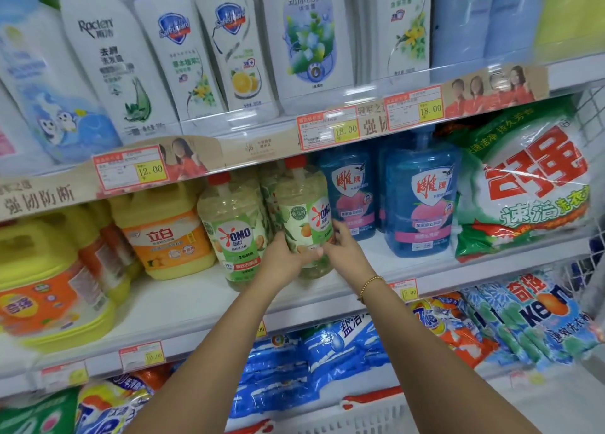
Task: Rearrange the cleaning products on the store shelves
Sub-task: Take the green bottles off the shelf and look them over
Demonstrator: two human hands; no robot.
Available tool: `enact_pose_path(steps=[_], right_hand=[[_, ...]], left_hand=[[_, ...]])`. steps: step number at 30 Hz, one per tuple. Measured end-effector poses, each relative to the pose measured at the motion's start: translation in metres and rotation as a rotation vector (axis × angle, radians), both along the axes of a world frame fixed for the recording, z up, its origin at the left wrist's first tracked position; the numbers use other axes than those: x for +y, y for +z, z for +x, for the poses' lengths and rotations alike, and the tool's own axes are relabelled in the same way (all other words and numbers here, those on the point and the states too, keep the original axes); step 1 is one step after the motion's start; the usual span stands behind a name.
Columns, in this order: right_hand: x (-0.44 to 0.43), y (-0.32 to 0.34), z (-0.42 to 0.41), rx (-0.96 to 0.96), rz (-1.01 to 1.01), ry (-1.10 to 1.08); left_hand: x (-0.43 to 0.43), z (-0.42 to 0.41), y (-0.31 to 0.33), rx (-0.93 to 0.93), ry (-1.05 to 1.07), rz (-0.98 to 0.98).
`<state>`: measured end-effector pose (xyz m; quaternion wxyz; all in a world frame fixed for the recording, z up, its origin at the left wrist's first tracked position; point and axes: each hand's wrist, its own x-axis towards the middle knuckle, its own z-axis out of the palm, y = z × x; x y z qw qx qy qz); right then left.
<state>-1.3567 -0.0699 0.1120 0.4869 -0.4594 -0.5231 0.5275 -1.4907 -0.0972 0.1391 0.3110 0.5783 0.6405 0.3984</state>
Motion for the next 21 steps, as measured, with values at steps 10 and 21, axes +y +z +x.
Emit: enact_pose_path(steps=[10, 21], right_hand=[[0.006, 0.011, 0.047, -0.082, -0.11, 0.011], [-0.082, 0.103, 0.131, -0.801, 0.002, 0.329]], left_hand=[[0.025, 0.027, -0.012, -0.172, 0.079, 0.093], [-0.074, 0.074, 0.021, -0.769, -0.243, -0.242]])
